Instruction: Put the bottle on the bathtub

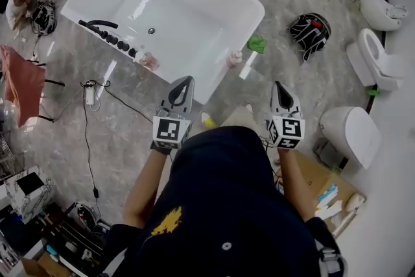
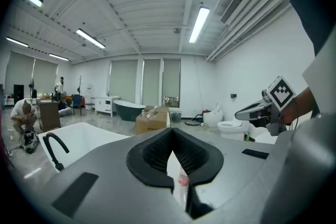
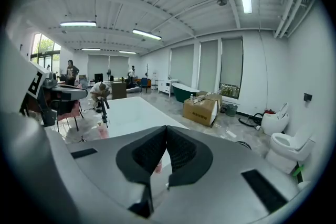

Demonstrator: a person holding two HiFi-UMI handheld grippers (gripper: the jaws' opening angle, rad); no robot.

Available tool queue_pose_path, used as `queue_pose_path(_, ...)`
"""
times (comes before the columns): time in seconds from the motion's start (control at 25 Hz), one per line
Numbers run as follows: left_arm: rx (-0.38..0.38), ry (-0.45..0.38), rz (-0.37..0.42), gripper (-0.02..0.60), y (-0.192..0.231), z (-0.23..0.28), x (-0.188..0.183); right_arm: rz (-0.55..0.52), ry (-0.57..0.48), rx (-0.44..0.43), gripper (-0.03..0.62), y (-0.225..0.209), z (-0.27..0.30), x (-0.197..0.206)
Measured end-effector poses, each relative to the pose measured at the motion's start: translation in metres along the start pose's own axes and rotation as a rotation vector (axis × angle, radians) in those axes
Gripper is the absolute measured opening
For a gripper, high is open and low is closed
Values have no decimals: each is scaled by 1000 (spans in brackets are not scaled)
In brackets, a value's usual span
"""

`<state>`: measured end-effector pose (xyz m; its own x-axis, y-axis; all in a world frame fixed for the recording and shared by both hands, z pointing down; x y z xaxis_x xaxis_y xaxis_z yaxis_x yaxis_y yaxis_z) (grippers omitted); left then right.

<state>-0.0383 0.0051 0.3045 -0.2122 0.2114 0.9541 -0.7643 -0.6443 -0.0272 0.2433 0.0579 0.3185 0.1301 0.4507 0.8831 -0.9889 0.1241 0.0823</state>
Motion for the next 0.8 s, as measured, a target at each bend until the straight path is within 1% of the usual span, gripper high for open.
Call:
queue_pose_path(0.12,-31,-39,-26,18,7,-5,-8,9,12,-3,2,0,-4,5)
queue_pose_path(0.24,-51,-24,-27,18,10,-7,-9,8,29,-12,2,0,-3,9)
queue_pose_path(0.4,-49,-42,-28,18,6,-7,-10,1,31,-27,2,2,-1,10)
queue_pose_path(0.64,-52,-30,-9,18,3,-12,-13,-8,25,-40,2,5,-2,7)
queue_pose_path(0.8,-57,-43,-23,18,4,-12,-12,-14,22,-47,2,7,-1,8)
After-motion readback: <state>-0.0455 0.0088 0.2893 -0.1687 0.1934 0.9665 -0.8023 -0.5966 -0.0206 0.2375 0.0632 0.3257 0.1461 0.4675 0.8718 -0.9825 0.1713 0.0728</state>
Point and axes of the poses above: the fingertips, and each gripper's own axes: z forward along the fingers, y to its left, x out of its underside, the point moved 4 cm from there along -z, backward along the fingers, and after that the axes turned 5 degrees about y, right-handed, at the moved point
